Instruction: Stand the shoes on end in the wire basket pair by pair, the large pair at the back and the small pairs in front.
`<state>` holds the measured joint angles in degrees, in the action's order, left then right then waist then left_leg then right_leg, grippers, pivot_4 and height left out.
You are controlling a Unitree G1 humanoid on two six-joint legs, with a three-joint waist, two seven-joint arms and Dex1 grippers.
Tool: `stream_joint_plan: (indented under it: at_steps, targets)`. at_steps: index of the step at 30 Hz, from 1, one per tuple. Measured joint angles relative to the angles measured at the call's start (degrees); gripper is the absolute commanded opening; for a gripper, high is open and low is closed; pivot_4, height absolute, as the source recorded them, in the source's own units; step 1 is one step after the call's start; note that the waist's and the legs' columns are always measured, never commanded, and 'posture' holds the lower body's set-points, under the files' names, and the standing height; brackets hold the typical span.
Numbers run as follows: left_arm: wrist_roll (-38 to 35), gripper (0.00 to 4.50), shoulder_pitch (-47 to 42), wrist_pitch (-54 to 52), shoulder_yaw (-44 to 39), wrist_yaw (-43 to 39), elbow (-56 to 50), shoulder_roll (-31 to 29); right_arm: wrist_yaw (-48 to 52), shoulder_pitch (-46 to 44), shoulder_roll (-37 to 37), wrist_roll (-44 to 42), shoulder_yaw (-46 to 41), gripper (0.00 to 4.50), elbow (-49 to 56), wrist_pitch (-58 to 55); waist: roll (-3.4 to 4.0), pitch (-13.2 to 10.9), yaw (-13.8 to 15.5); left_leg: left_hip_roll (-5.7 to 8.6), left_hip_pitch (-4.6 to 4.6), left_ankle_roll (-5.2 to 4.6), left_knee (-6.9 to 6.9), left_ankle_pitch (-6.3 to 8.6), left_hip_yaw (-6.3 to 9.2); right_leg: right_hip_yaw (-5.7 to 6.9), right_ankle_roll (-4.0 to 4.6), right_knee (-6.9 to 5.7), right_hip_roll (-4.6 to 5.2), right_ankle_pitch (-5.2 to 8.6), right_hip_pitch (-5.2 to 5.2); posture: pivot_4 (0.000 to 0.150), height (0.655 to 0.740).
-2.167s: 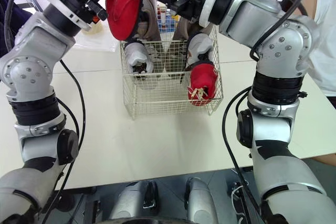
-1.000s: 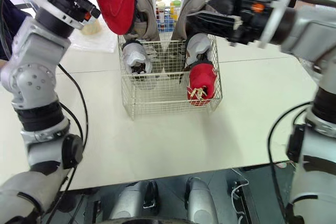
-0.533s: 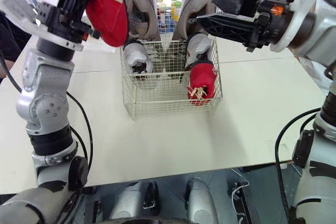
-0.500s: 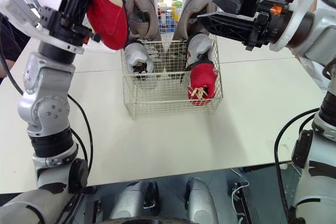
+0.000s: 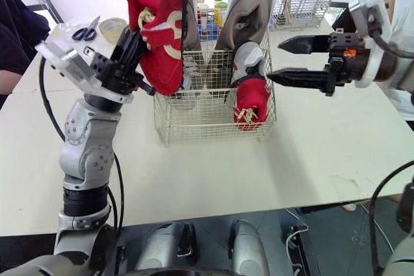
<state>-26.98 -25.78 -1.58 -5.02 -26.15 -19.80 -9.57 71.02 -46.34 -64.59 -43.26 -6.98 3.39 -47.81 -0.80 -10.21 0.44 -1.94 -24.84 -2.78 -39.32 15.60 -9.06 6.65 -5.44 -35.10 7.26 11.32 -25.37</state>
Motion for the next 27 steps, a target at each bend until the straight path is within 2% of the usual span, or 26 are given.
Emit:
stream_joint_plan:
  at_steps: [6,15,27]
  targets:
    - [4.2,0.05,3.1,5.5,1.9,0.5,0.0,1.5,4.5,0.5,-0.9,5.1,5.2,4.50,0.8,4.1,0.01,0.0,0.2,0.05,0.00,-0.06,0.00,0.04,0.00,0.01,0.02,0.00,0.10,0.00,-0.01,0.150,0.7400]
    - [8.5,0.05,7.3,13.1,2.4,1.1,1.8,2.9,3.3,-2.6,2.1,7.8,6.5,4.50,0.7,4.5,0.03,0.0,0.2,0.10,0.00,-0.14,-0.05,0.10,-0.02,0.10,0.02,0.00,0.26,-0.01,0.00,0.150,0.7400]
    - [14.1,0.05,9.2,30.3,6.2,-0.1,15.9,7.5,1.1,-5.8,5.9,8.7,6.7,4.50,1.0,3.7,0.29,0.2,0.1,0.10,-0.01,-0.65,-0.32,0.42,-0.02,0.15,0.06,-0.05,0.38,-0.02,0.07,0.150,0.7400]
